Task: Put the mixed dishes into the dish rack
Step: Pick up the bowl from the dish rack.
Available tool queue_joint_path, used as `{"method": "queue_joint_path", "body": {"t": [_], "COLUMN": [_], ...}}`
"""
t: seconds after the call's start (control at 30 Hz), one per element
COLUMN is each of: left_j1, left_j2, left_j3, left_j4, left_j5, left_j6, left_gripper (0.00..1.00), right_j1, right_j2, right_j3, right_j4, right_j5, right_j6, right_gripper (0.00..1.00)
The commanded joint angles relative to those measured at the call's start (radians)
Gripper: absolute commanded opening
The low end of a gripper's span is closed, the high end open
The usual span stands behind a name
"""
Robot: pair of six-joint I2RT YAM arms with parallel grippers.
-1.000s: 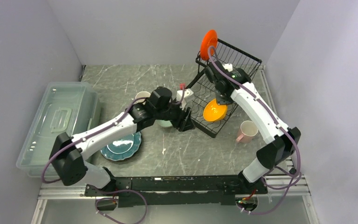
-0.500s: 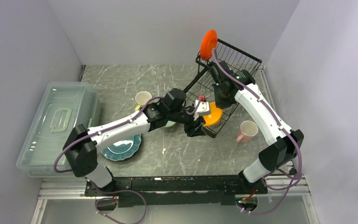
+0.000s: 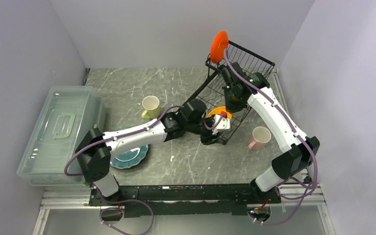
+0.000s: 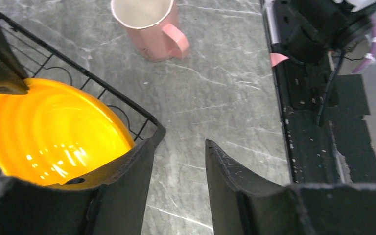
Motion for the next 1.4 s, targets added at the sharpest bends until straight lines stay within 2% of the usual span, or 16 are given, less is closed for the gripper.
{"method": "queue_joint_path", "body": {"t": [0.0, 0.1, 0.27, 0.57, 1.13, 1.23, 1.37], "left_j1": [-0.01, -0.014, -0.026, -0.032, -0.035, -0.035, -0.035], "left_j2": [0.003, -0.016, -0.06, -0.101, 0.032, 0.041, 0.047], "left_j3": [0.016, -0.015, 0.002, -0.034, -0.038, -0.042, -0.027], "left_j4": [0.094, 0.135, 0.091, 0.101, 0.197, 0.207, 0.195], "left_j5": [-0.114, -0.148, -0.134, -0.234, -0.289, -0.298, -0.313], "left_j6": [0.04, 0.041, 0.028, 0.054, 0.037, 0.037, 0.041], "left_gripper": [0.47, 0.47, 0.46, 0.55, 0.57, 0.52, 0.35], "right_j1": [-0.003, -0.003, -0.005, -0.006, -0.005, -0.005, -0.006], "right_j2": [-0.024, -0.03, -0.03, -0.032, -0.044, -0.044, -0.042], "right_j3": [0.045, 0.043, 0.044, 0.042, 0.057, 0.059, 0.056], "right_j4": [0.016, 0.016, 0.021, 0.027, 0.011, 0.009, 0.014], "right_j5": [-0.007, -0.009, -0.008, -0.019, -0.022, -0.023, -0.025], "right_j6": [-0.008, -0.009, -0.01, -0.007, -0.004, -0.005, -0.005], "right_gripper": [0.0, 0.0, 0.0, 0.0, 0.0, 0.0, 0.0]}}
